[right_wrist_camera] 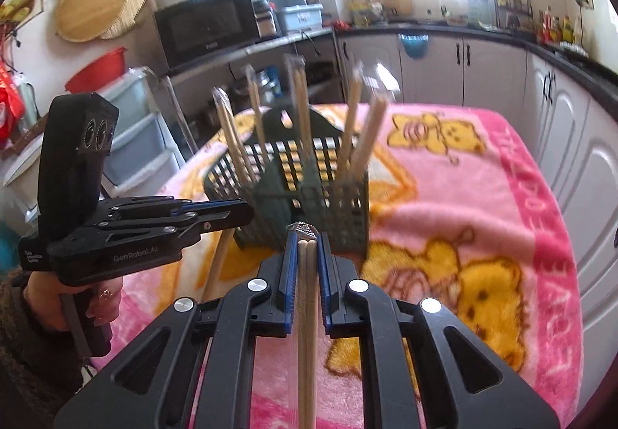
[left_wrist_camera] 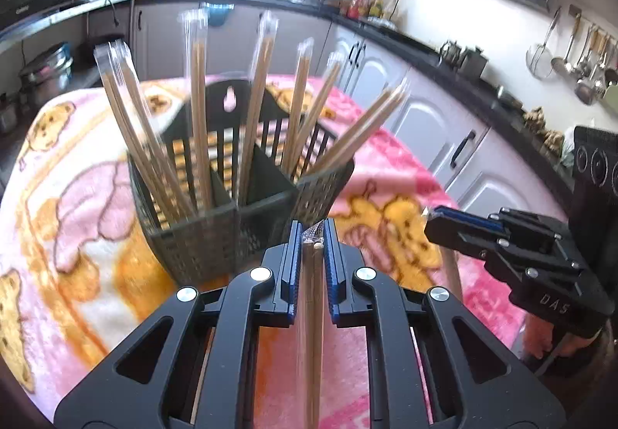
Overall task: Organize utensils
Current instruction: 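Lift both held chopstick pairs upright and carry them above the caddy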
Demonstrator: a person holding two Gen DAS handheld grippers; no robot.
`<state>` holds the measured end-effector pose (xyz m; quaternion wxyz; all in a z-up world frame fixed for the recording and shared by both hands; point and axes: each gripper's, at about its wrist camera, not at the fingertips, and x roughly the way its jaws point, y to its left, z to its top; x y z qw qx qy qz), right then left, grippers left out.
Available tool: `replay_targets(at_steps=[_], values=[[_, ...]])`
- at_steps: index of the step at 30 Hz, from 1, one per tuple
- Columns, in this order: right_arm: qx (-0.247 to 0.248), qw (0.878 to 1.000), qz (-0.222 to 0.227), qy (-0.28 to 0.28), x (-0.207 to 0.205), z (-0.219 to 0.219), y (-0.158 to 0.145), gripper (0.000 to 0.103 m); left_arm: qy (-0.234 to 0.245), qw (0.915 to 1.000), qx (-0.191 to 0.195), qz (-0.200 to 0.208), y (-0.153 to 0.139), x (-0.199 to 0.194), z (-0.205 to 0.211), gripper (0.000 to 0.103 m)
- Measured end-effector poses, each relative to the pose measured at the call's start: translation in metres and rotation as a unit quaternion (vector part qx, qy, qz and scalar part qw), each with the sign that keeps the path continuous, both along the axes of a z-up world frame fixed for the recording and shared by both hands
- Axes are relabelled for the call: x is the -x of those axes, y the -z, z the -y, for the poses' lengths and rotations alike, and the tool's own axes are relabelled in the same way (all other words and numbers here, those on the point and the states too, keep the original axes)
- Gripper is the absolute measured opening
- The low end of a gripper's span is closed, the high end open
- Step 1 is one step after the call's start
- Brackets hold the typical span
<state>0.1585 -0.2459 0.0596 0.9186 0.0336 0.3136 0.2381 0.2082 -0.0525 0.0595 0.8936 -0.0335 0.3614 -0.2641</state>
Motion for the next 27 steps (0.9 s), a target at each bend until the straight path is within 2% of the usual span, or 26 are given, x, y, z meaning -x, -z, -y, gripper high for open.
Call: replay_targets(at_steps=[7, 15, 27], values=[[-0.013, 0.999, 0.050, 0.008, 0.012, 0.001, -0.028, 0.010, -0.003, 0.9991, 0.014, 0.041, -0.034, 0.006, -0.001, 0.007], [-0.025, 0.991, 0.134, 0.017, 0.015, 0.000, -0.059, 0.010, 0.000, 0.9969, 0.023, 0.076, -0.063, 0.004, 0.009, 0.007], [-0.052, 0.979, 0.197, 0.013, -0.006, -0.015, -0.101, 0.010, -0.014, 0.9907, 0.032, 0.132, -0.114, 0.006, -0.003, 0.007]])
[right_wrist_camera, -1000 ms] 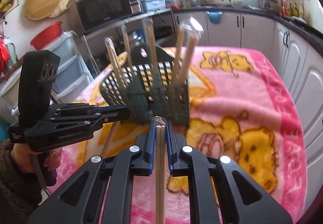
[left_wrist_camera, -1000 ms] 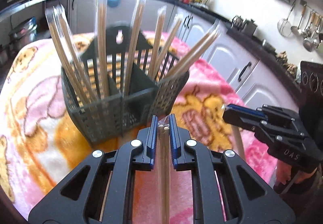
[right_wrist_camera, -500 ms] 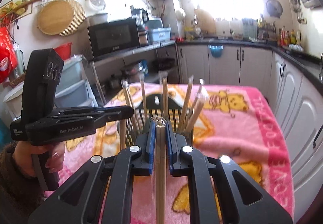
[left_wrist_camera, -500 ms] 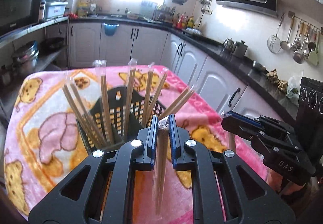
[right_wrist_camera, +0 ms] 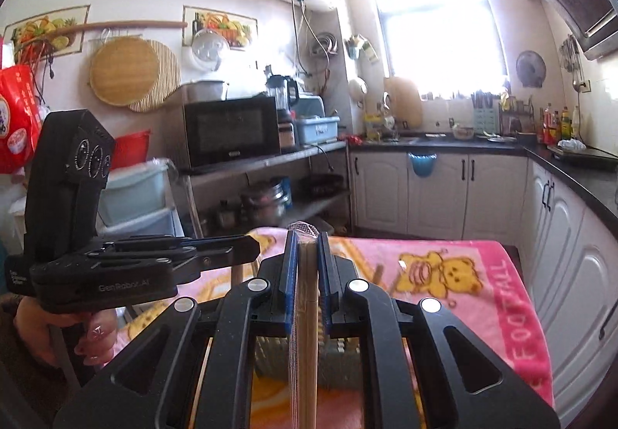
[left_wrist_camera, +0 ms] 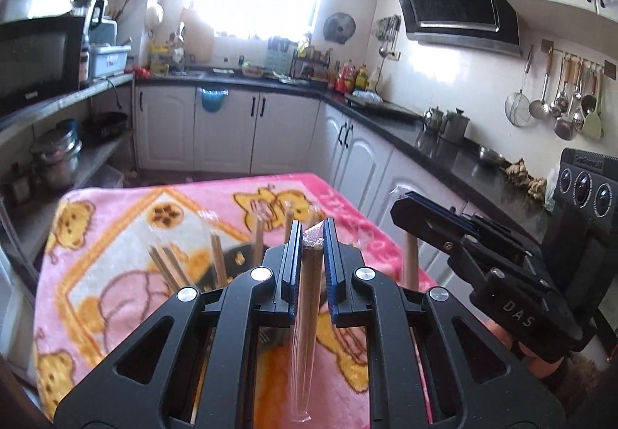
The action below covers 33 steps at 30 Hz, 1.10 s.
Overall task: Organize utensils
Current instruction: 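Lift both held chopstick pairs upright and carry them above the caddy, then open both tools to release the chopsticks into the caddy compartments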
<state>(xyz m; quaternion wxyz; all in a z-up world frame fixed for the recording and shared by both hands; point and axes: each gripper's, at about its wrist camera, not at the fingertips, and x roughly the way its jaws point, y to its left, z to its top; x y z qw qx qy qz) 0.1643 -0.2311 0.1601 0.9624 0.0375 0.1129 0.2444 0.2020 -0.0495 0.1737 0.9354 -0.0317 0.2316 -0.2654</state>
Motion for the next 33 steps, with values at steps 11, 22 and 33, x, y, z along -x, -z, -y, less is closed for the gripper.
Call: replay_targets(at_steps=[11, 22, 33], values=[[-0.020, 0.998, 0.051, -0.010, -0.019, -0.018, -0.033, 0.010, -0.042, 0.9966, 0.015, 0.069, -0.055, -0.002, -0.031, 0.007], [-0.039, 0.993, 0.114, -0.005, -0.043, -0.029, -0.050, 0.010, -0.078, 0.9926, 0.029, 0.088, -0.067, -0.029, -0.039, 0.007], [-0.058, 0.990, 0.131, 0.008, -0.069, -0.031, -0.028, 0.010, -0.087, 0.9923, 0.036, 0.080, -0.039, -0.047, -0.044, 0.007]])
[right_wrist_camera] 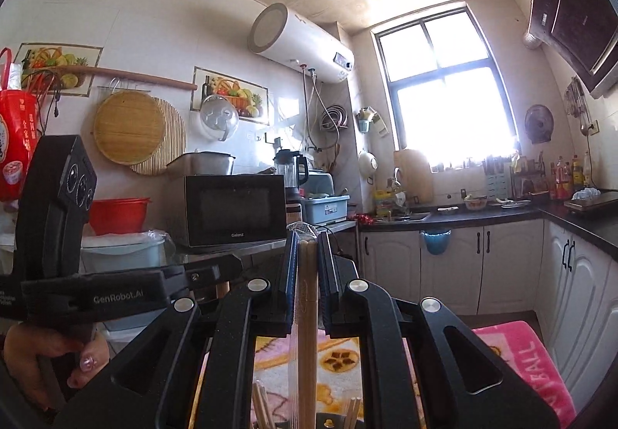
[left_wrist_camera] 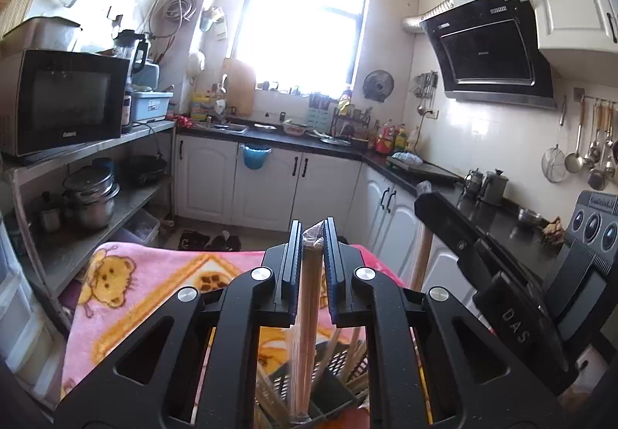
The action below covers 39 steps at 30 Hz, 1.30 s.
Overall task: Organize utensils
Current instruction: 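Open both tools to release the chopsticks into the caddy compartments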
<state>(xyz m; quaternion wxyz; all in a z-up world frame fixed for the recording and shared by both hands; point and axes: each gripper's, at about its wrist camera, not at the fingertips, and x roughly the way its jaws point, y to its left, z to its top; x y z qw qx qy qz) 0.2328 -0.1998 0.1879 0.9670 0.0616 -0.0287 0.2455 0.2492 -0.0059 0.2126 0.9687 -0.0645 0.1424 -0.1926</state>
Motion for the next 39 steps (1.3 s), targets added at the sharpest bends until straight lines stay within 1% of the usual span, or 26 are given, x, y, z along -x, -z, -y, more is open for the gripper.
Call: replay_targets(at_steps=[8, 18, 22, 23, 25, 30, 33, 35, 36, 38, 39], values=[[-0.010, 1.000, 0.000, 0.016, -0.015, -0.004, 0.020, 0.011, -0.006, 1.0000, -0.004, -0.006, 0.023, -0.013, -0.002, 0.007], [-0.012, 1.000, 0.006, 0.028, -0.025, -0.012, 0.048, 0.011, -0.008, 0.9999, -0.008, -0.003, 0.054, -0.015, 0.001, 0.007], [-0.020, 0.999, -0.010, 0.044, -0.029, -0.008, 0.060, 0.011, -0.012, 0.9999, -0.009, 0.002, 0.065, -0.014, 0.001, 0.007], [-0.022, 0.999, -0.014, 0.047, -0.029, -0.007, 0.063, 0.013, -0.013, 0.9999, -0.008, 0.003, 0.069, -0.015, 0.002, 0.007], [-0.020, 0.998, -0.023, 0.050, -0.024, -0.003, 0.067, 0.023, -0.013, 0.9999, -0.010, 0.005, 0.075, -0.014, 0.004, 0.007], [0.000, 0.998, -0.039, 0.052, -0.004, 0.007, 0.074, 0.030, -0.013, 0.9998, -0.009, -0.015, 0.092, -0.015, 0.011, 0.008], [0.010, 0.996, -0.062, 0.062, 0.007, 0.017, 0.077, 0.036, -0.013, 0.9994, 0.000, -0.031, 0.101, -0.015, 0.013, 0.008], [0.010, 0.994, -0.084, 0.072, 0.011, 0.024, 0.080, 0.040, -0.017, 0.9991, 0.000, -0.039, 0.106, -0.014, 0.013, 0.008], [0.009, 0.993, -0.094, 0.074, 0.012, 0.027, 0.082, 0.042, -0.018, 0.9990, -0.001, -0.041, 0.108, -0.013, 0.014, 0.009], [0.012, 0.990, -0.118, 0.082, 0.015, 0.035, 0.086, 0.044, -0.021, 0.9987, -0.003, -0.047, 0.111, -0.010, 0.013, 0.015], [0.013, 0.988, -0.125, 0.086, 0.016, 0.037, 0.088, 0.045, -0.022, 0.9984, -0.003, -0.051, 0.112, -0.010, 0.013, 0.020]])
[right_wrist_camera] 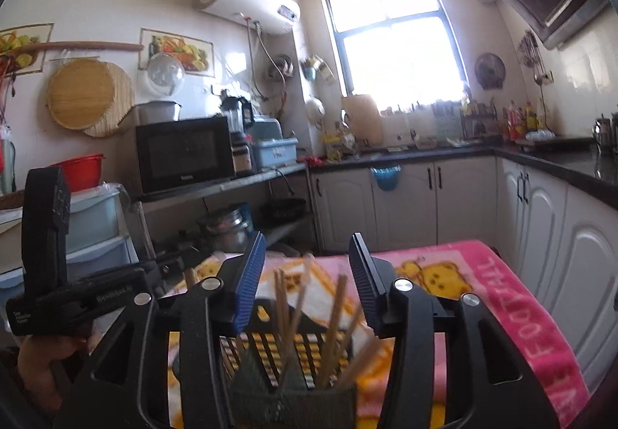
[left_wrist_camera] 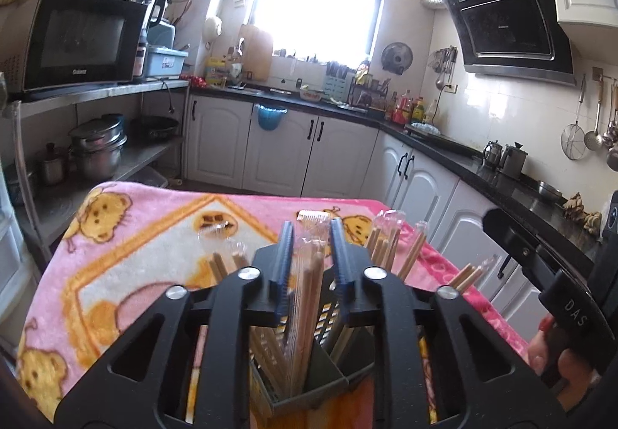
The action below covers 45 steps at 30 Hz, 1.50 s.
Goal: Organize utensils
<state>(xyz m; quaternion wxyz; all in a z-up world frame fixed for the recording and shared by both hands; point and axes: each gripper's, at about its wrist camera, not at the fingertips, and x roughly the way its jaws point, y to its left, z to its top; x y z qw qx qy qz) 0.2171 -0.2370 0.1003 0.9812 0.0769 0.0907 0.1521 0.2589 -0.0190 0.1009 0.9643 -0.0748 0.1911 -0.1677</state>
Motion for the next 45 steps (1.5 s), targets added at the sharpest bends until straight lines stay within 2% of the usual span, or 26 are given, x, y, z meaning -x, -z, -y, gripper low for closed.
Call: replay_targets(at_steps=[4, 9, 11, 16, 18, 27, 36, 45], values=[[0.013, 0.999, -0.031, 0.015, 0.004, 0.005, 0.008, 0.049, 0.000, 0.9999, 0.006, -0.015, 0.004, 0.007, -0.003, 0.043], [0.022, 0.999, -0.046, 0.019, 0.013, 0.006, 0.014, 0.055, -0.002, 0.9995, 0.013, -0.029, 0.008, 0.017, -0.006, 0.061], [0.025, 0.998, -0.047, 0.019, 0.019, 0.008, 0.017, 0.059, -0.003, 0.9993, 0.013, -0.034, 0.009, 0.021, -0.007, 0.065], [0.023, 0.998, -0.051, 0.009, 0.033, 0.012, 0.020, 0.073, -0.003, 0.9989, 0.026, -0.040, 0.009, 0.032, -0.013, 0.087], [0.025, 0.998, -0.056, 0.009, 0.038, 0.014, 0.022, 0.075, -0.007, 0.9989, 0.026, -0.038, 0.008, 0.039, -0.015, 0.093], [0.029, 0.996, -0.085, 0.015, 0.058, 0.021, 0.032, 0.088, -0.005, 0.9984, 0.021, -0.053, 0.010, 0.067, -0.013, 0.093], [0.044, 0.992, -0.116, 0.023, 0.076, 0.021, 0.053, 0.092, -0.005, 0.9967, -0.001, -0.081, 0.030, 0.095, -0.003, 0.093], [0.065, 0.984, -0.168, 0.011, 0.089, 0.016, 0.081, 0.094, -0.007, 0.9927, -0.011, -0.120, 0.060, 0.110, 0.002, 0.093]])
